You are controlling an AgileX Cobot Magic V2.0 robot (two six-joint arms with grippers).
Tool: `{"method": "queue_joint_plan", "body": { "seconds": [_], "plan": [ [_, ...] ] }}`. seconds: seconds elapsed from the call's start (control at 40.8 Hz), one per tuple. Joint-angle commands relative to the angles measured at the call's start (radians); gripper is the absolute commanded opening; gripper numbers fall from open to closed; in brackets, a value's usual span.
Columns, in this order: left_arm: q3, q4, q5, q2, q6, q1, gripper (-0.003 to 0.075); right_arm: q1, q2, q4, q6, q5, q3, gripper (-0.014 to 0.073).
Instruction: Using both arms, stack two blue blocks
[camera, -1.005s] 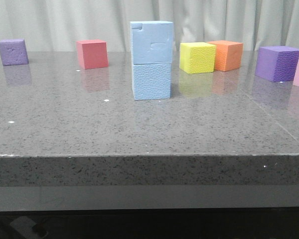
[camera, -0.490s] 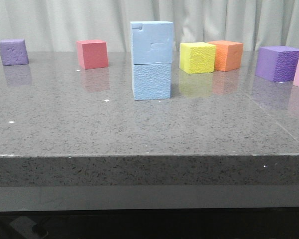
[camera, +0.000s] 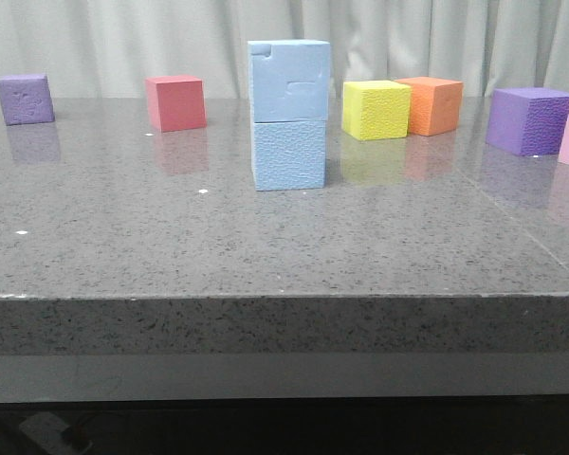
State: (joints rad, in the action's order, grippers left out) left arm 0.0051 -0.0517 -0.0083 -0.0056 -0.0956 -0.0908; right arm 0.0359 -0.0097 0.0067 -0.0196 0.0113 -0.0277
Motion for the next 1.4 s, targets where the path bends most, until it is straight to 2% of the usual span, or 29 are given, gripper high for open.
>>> {"method": "queue_joint_plan", "body": {
  "seconds": [0.0, 0.466, 0.736, 1.373],
  "plan": [
    [0.003, -0.006, -0.086, -0.018, 0.002, -0.004, -0.002, -0.01, -0.019, 0.0, 0.005, 0.108, 0.006, -0.0119],
    [0.003, -0.006, -0.086, -0.018, 0.002, -0.004, -0.002, -0.016, -0.02, 0.0, 0.005, 0.105, 0.006, -0.0119],
    [0.003, -0.006, -0.086, -0.018, 0.002, -0.004, -0.002, -0.036, -0.02, 0.0, 0.005, 0.034, 0.006, -0.0119],
    [0.003, -0.006, -0.086, -0.018, 0.002, -0.004, -0.002, -0.039, -0.019, 0.0, 0.005, 0.034, 0.006, -0.0119]
  ]
}}
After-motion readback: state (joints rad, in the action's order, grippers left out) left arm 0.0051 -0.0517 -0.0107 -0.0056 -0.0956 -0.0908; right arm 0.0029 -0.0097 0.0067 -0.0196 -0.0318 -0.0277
